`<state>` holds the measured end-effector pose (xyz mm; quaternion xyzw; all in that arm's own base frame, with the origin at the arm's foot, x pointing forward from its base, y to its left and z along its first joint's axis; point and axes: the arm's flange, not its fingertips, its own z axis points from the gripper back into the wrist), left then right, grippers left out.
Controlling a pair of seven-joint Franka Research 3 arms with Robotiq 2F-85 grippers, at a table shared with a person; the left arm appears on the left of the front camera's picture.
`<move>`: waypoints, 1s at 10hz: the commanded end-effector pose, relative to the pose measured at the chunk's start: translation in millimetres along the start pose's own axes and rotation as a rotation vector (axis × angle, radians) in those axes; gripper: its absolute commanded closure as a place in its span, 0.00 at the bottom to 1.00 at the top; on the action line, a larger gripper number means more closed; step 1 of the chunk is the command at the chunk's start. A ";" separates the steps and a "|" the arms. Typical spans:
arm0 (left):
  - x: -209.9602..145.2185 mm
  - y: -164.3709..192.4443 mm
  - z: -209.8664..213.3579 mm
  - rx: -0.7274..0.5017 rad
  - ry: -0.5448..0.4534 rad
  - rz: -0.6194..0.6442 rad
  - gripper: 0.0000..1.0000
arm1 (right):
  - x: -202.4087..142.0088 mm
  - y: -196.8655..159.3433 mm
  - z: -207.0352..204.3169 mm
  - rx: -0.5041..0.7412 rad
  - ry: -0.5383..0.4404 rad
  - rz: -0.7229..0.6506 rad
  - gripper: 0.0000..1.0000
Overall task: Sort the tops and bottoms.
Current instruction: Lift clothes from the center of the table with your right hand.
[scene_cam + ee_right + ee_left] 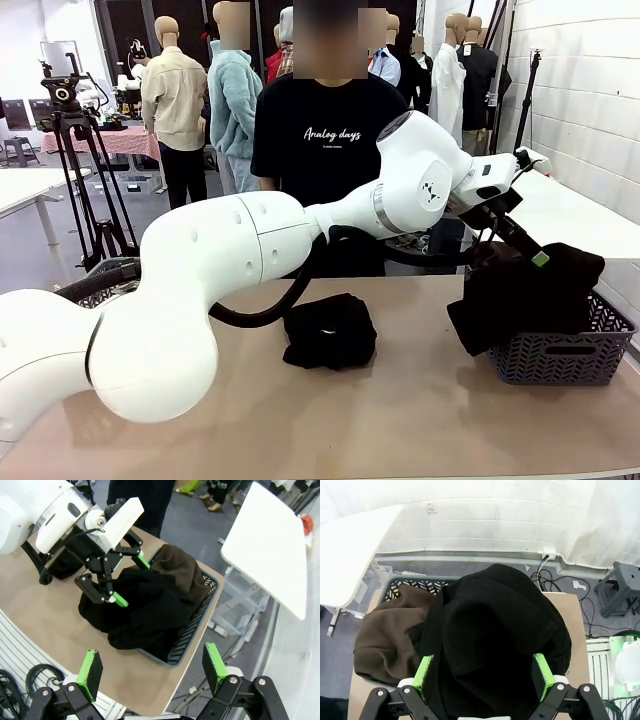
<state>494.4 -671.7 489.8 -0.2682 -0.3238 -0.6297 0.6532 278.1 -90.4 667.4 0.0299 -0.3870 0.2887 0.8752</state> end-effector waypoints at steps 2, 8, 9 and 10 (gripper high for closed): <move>-0.3 1.3 0.9 0.005 0.002 -0.005 0.00 | 0.0 0.9 -0.5 -0.006 0.015 -0.008 0.00; 20.5 -31.1 114.2 -0.119 0.396 -0.085 0.00 | 0.0 0.9 -0.5 -0.006 0.015 -0.008 0.00; 21.6 -39.7 138.5 -0.171 0.463 -0.071 0.00 | 0.0 0.9 -0.5 -0.006 0.015 -0.008 0.00; 24.9 -55.1 165.9 -0.255 0.523 -0.039 0.00 | 0.0 0.9 -0.5 -0.006 0.015 -0.008 0.00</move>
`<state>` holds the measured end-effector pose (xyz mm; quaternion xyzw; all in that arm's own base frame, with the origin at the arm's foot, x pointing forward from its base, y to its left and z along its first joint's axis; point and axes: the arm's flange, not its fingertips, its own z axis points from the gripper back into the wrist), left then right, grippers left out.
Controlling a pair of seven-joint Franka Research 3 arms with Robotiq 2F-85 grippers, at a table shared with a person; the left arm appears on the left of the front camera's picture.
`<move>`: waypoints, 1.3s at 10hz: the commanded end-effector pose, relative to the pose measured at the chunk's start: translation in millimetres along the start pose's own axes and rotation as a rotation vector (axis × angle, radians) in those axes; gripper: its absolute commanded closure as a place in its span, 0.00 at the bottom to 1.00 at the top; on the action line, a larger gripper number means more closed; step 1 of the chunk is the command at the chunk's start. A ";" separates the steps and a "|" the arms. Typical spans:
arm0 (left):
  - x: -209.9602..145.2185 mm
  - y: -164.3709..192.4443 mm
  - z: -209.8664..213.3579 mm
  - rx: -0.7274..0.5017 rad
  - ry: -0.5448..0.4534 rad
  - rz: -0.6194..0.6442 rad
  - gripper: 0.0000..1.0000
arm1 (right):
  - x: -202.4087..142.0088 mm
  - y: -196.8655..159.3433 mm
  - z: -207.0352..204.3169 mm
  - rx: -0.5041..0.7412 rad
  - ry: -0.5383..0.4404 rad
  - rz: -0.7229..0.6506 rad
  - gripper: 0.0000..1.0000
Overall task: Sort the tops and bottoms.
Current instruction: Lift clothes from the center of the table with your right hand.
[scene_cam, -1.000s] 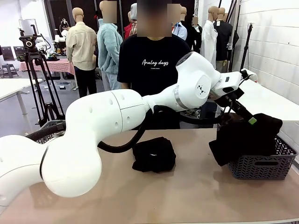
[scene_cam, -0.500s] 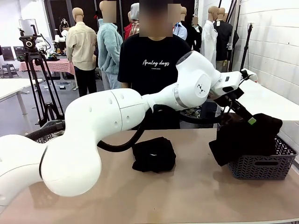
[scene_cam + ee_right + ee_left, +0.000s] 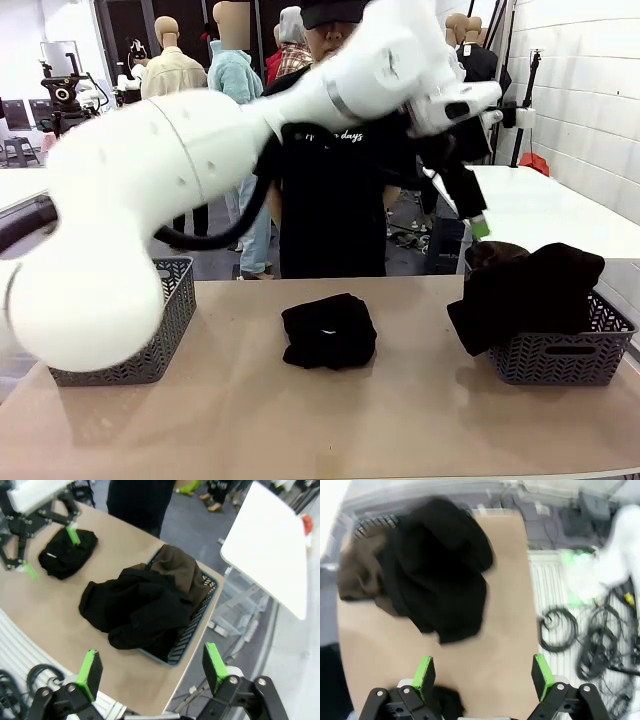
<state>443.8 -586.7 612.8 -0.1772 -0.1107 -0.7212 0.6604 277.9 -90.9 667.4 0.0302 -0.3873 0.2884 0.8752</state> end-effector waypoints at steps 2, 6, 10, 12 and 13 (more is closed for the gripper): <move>-35.1 -65.2 51.3 0.025 0.178 0.134 0.00 | 0.3 1.2 -0.7 -0.006 0.016 -0.007 0.00; -12.2 -36.4 46.7 -0.038 0.129 0.074 0.00 | 0.3 1.2 -0.7 -0.006 0.016 -0.007 0.00; -68.6 -56.9 31.6 -0.042 0.315 0.192 0.00 | 0.3 1.2 -0.7 -0.006 0.016 -0.007 0.00; -142.4 -112.3 52.6 0.045 0.514 0.325 0.00 | 0.3 1.2 -0.7 -0.006 0.016 -0.007 0.00; -167.8 -141.0 65.3 0.083 0.609 0.305 0.00 | 0.3 1.2 -0.7 -0.006 0.016 -0.007 0.00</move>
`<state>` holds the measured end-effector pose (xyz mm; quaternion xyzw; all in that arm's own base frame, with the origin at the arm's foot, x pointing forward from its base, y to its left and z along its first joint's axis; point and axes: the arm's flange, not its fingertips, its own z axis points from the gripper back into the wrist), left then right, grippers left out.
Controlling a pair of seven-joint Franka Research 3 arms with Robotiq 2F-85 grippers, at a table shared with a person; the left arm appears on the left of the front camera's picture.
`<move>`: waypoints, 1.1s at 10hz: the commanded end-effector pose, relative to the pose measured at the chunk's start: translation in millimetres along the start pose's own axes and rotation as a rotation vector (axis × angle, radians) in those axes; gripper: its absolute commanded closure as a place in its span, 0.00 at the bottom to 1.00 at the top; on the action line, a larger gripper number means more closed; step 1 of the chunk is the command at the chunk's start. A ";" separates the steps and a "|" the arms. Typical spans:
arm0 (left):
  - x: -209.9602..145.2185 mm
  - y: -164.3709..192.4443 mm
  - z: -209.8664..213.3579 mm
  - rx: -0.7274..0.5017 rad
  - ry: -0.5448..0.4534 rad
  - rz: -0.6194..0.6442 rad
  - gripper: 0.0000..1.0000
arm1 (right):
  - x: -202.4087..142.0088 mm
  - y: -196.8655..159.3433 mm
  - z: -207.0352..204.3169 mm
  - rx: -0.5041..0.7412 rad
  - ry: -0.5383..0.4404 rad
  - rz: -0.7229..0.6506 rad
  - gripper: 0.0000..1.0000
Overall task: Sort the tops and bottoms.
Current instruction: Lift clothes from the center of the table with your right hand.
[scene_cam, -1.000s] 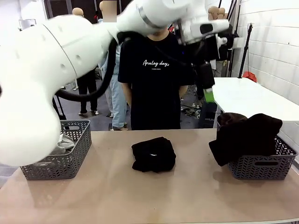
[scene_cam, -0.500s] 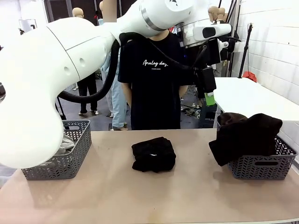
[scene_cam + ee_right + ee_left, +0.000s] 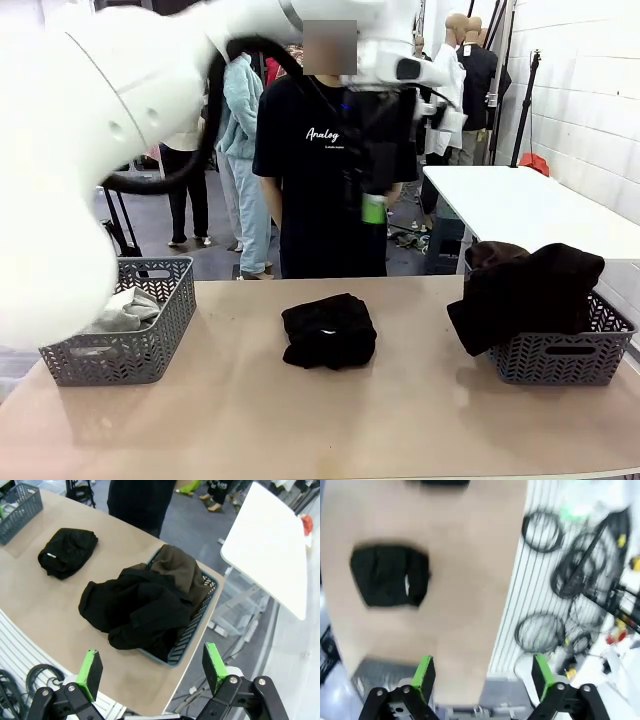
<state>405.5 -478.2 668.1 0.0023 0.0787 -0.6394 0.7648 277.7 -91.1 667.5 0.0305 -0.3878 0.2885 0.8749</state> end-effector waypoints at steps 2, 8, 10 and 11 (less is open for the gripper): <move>-148.6 -84.3 -74.1 0.135 0.090 0.149 0.00 | 0.5 1.3 -1.1 -0.006 0.017 -0.007 0.00; -283.9 -198.4 -210.6 0.010 0.388 0.492 0.00 | 0.5 1.3 -1.1 -0.006 0.017 -0.007 0.00; -304.5 -200.2 -206.0 0.161 0.339 0.655 0.00 | 0.5 1.3 -1.1 -0.006 0.017 -0.007 0.00; -297.2 -181.1 -184.5 0.281 0.265 0.720 0.00 | 0.5 1.3 -1.1 -0.006 0.017 -0.007 0.00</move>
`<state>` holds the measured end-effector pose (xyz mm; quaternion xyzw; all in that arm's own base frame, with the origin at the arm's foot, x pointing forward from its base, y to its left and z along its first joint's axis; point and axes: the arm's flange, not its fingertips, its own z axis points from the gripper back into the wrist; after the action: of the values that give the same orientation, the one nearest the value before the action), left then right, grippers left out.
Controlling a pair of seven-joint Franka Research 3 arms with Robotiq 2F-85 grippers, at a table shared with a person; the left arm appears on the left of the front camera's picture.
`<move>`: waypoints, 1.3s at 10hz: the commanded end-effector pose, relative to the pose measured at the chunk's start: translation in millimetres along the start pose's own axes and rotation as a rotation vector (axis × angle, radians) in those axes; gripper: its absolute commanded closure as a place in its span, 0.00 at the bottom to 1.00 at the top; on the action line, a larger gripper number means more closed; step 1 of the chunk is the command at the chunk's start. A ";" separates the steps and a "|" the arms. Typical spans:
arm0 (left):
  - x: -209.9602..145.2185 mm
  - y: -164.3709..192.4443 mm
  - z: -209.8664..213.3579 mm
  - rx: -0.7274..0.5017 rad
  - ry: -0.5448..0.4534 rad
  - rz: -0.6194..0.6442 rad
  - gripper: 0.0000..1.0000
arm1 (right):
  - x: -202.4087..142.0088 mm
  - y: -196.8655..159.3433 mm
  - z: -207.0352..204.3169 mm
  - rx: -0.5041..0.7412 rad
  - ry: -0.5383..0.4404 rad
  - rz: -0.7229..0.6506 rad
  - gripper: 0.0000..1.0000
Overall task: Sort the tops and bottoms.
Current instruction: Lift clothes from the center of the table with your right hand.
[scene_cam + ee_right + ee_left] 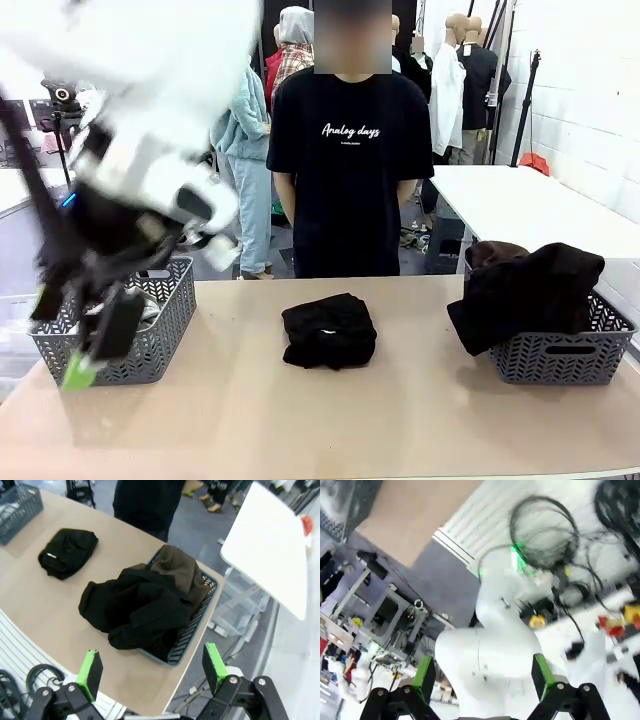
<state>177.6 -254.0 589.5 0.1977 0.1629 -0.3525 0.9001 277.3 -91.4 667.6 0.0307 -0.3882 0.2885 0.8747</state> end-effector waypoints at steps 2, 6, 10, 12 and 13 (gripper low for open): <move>17.2 -3.2 38.0 -0.039 0.063 -0.090 0.00 | 0.7 1.4 -1.5 -0.006 0.018 -0.007 0.00; 16.5 -3.3 24.4 -0.024 0.036 -0.072 0.00 | 0.7 1.4 -1.5 -0.006 0.018 -0.007 0.00; 23.3 71.3 -44.3 -0.040 -0.299 0.290 0.00 | 0.7 1.4 -1.5 -0.006 0.018 -0.007 0.00; 13.9 100.5 -67.8 0.042 -0.339 0.387 0.00 | 0.7 1.4 -1.5 -0.006 0.018 -0.007 0.00; 10.6 115.3 -72.3 0.055 -0.370 0.435 0.00 | 0.7 1.4 -1.5 -0.006 0.018 -0.007 0.00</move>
<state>254.0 -156.3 553.9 0.1708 -0.0364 -0.2135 0.9612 277.3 -91.2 667.7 0.0309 -0.3883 0.2888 0.8746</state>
